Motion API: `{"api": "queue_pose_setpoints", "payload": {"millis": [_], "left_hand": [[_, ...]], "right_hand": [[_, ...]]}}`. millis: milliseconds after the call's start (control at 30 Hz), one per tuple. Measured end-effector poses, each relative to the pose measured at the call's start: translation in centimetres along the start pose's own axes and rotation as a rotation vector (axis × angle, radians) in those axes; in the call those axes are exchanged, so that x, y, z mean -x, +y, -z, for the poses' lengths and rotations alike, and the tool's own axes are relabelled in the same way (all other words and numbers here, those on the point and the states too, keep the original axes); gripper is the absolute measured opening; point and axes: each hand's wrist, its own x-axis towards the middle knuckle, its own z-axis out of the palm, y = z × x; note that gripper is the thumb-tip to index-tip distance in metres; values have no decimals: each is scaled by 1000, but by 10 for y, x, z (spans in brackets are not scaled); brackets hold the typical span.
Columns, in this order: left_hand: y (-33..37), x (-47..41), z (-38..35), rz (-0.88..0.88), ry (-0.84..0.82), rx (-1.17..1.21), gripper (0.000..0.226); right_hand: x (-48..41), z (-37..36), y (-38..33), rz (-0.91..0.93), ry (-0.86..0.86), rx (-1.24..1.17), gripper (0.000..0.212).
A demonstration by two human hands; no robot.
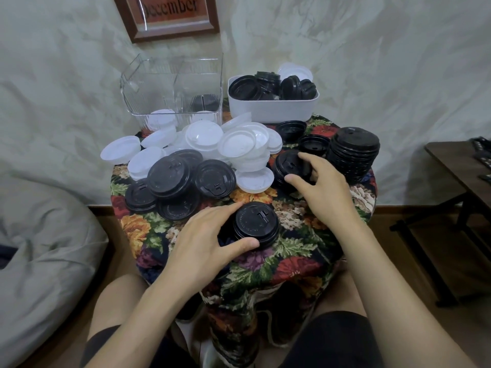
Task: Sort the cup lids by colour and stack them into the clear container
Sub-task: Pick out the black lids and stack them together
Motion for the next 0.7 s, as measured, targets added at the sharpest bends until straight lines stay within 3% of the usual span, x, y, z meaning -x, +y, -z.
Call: {"api": "queue_pose_setpoints", "payload": {"millis": [133,233,367,533,700], "left_hand": [[-3,0,-1,-15,-19,-12,91],[-3,-1,0,-47,-14,3,92],[-4,-3,-1,-78,6,38,88],[-9,-2,0,-8,-76,30,107],[-14,-1,1,-21,-70,81,85]], "right_hand": [[20,12,-7,17,-40,-163,59],[43,17,-14,90,-232,-196,62],[64,6,-21,166,-406,-121,70],[69,4,-27,168,-468,-48,75],[66,5,-31,171,-510,-37,75]]}}
